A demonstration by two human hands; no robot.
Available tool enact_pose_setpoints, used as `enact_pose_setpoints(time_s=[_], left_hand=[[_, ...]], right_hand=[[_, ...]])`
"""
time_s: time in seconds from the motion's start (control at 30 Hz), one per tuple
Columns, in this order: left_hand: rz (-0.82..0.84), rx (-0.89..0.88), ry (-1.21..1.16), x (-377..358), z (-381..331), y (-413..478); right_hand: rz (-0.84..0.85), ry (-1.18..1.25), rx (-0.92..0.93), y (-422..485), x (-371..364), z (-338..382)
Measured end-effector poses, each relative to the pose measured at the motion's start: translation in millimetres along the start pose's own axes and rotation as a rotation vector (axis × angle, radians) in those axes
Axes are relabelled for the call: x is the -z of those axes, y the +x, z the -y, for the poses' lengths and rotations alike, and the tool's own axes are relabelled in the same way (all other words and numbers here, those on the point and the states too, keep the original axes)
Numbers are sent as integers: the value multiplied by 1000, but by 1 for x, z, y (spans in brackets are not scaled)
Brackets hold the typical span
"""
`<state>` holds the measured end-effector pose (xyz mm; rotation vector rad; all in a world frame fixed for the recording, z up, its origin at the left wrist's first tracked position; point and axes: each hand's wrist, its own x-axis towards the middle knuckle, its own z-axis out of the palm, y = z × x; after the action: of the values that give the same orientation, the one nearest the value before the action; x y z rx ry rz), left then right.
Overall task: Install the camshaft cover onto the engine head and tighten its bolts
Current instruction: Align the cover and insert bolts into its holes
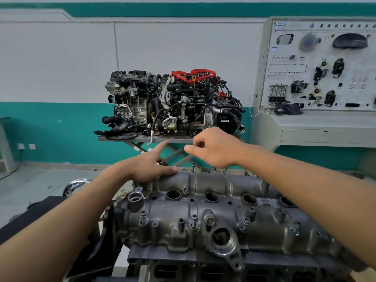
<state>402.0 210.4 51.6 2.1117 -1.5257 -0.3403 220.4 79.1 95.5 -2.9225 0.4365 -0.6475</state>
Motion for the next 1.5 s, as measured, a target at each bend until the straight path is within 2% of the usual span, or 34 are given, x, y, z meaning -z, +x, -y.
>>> enact_pose_setpoints(time_s=[0.13,0.23,0.33,0.47,0.6,0.73,0.97,1.17,1.3,1.37,1.5], left_hand=[[-82,42,-309,-5,20,-30],[-157,74,-282,-15,28,-39],[-181,101,-334,-16,30,-37],[-211,114,-360,-21,34,-37],[-239,114,-368,-23,36,-36],[-244,114,-381,-25,37,-36],[-239,122,-467,-26,35,-37],[-239,130,-472,-26,34,-37],[-245,133,-475,-28,35,-36],[-242,140,-492,-28,35,-35],[-229,139,-478,-27,35,-36]], right_hand=[[160,-107,116,30,-10,24],[337,-212,194,52,-25,46],[406,-311,226,68,-42,54],[364,-435,251,78,-48,56],[254,-545,187,72,-55,55],[334,-428,67,76,-47,52],[451,-526,253,85,-38,66],[396,-494,128,88,-46,64],[464,-582,196,91,-47,62],[447,-583,196,90,-54,59],[352,-410,23,80,-68,50]])
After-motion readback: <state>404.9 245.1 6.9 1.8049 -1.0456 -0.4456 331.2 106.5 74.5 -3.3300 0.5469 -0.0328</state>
